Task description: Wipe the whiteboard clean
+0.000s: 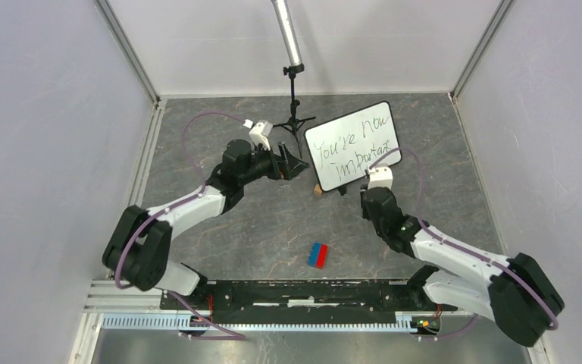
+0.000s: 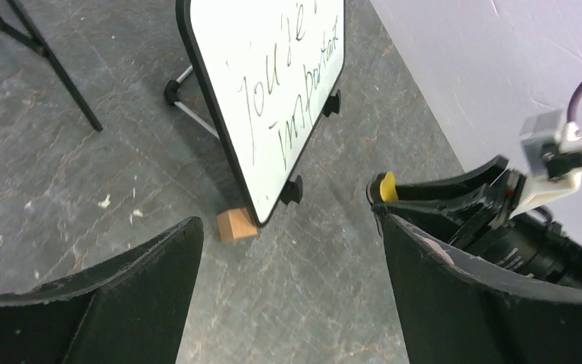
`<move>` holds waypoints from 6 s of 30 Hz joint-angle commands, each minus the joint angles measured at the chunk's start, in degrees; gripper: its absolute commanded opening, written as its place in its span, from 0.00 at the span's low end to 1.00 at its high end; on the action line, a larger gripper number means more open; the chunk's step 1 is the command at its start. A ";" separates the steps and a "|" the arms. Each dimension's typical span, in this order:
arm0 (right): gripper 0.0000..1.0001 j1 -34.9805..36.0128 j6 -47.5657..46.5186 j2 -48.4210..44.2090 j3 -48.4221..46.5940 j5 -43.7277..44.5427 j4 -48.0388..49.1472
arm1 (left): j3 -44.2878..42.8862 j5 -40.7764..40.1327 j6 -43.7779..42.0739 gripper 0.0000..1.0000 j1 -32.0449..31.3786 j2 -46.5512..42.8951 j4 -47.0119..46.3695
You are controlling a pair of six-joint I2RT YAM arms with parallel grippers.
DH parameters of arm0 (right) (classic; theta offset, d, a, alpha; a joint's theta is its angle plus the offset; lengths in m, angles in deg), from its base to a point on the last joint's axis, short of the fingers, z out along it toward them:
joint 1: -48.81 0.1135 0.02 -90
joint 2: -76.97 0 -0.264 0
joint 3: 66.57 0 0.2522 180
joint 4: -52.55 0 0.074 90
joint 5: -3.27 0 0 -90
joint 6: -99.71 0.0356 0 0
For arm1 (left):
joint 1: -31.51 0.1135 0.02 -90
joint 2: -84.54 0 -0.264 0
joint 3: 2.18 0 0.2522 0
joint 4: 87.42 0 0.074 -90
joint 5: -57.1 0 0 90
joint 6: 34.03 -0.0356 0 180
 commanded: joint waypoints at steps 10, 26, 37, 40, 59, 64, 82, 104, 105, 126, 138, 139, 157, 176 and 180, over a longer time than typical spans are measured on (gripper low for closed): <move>0.06 -11.08 -22.68 24.72 -16.91 -27.09 52.09 | -16.15 6.20 4.81 0.71 5.76 24.13 -27.02; 0.21 -11.08 -26.48 35.61 -23.82 -32.79 51.94 | -22.65 9.42 -1.48 0.57 5.83 30.42 -20.98; 0.65 -11.09 -27.31 36.40 -24.81 -30.68 48.19 | -23.10 11.40 0.41 0.52 5.14 33.98 -24.13; 0.64 -11.08 -27.53 36.62 -24.30 -29.86 48.13 | -22.92 11.48 0.43 0.49 5.06 33.98 -24.22; 0.60 -11.18 -30.11 38.11 -24.21 -28.03 48.17 | -23.10 12.31 -0.93 0.19 4.57 34.68 -24.39; 0.55 -11.26 -30.40 39.09 -25.04 -27.58 47.63 | -22.79 12.10 -1.68 0.11 4.55 34.45 -24.28; 0.13 -4.90 -32.45 41.56 -26.17 -28.20 44.44 | -22.57 12.22 -2.36 0.02 4.46 34.61 -24.37; 0.09 -13.89 -23.36 41.32 -24.39 -21.34 38.89 | -22.10 12.89 -4.96 0.02 4.50 33.98 -21.67; 0.09 -12.69 -24.48 41.32 -24.70 -21.01 38.46 | -22.21 12.83 -5.11 0.02 4.50 33.99 -21.56; 0.07 -11.08 -23.93 42.23 -25.48 -12.85 33.72 | -22.39 12.89 -6.04 0.02 4.46 33.63 -20.43; 0.08 -9.35 -23.19 41.59 -25.08 -14.65 33.58 | -22.91 13.13 -5.82 0.02 4.46 33.98 -20.15; 0.08 -7.81 -23.33 41.58 -24.94 -14.69 34.16 | -23.00 13.06 -5.78 0.02 4.44 34.07 -20.20; 0.08 -11.82 -9.81 39.39 -13.59 -12.12 47.69 | -23.17 13.83 -5.87 0.02 4.38 34.16 -19.80; 0.08 -7.03 -20.28 43.62 -22.32 -17.72 47.63 | -24.23 14.46 -5.70 0.02 3.84 34.91 -19.15; 0.09 -5.93 -20.00 45.00 -25.05 -16.58 48.95 | -24.15 14.56 -6.04 0.02 3.78 34.84 -18.75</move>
